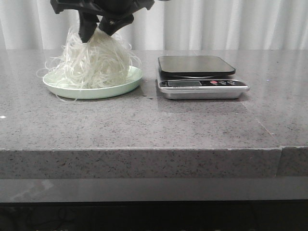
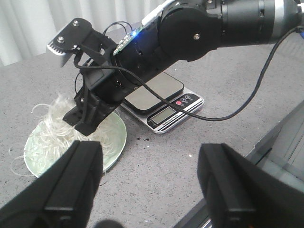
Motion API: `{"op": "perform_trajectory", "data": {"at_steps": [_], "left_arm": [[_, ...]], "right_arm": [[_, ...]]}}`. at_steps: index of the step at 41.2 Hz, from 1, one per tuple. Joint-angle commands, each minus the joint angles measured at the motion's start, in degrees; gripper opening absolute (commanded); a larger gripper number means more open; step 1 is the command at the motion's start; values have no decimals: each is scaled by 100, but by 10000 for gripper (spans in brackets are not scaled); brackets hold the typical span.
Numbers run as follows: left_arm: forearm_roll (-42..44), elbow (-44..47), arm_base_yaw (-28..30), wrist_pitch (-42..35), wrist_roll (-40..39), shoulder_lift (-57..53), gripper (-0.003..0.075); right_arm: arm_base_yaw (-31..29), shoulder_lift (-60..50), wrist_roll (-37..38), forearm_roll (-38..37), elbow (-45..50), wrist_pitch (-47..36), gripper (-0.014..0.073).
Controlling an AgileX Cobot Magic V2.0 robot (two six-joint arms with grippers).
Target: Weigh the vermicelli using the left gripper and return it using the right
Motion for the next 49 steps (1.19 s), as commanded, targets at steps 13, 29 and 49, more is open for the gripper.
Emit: {"op": "perform_trajectory", "data": {"at_steps": [13, 29, 49], "left_arm": [[-21, -147, -24, -484, -9, -6, 491], [-21, -147, -24, -484, -9, -6, 491], [-21, -147, -24, -494, -9, -6, 491]], "right_arm": [[-75, -1322, -48, -54, -547, 752, 461], [-191, -3389, -48, -346, 1083, 1033, 461], [-254, -6062, 258, -434, 3454, 1041, 461]]}}
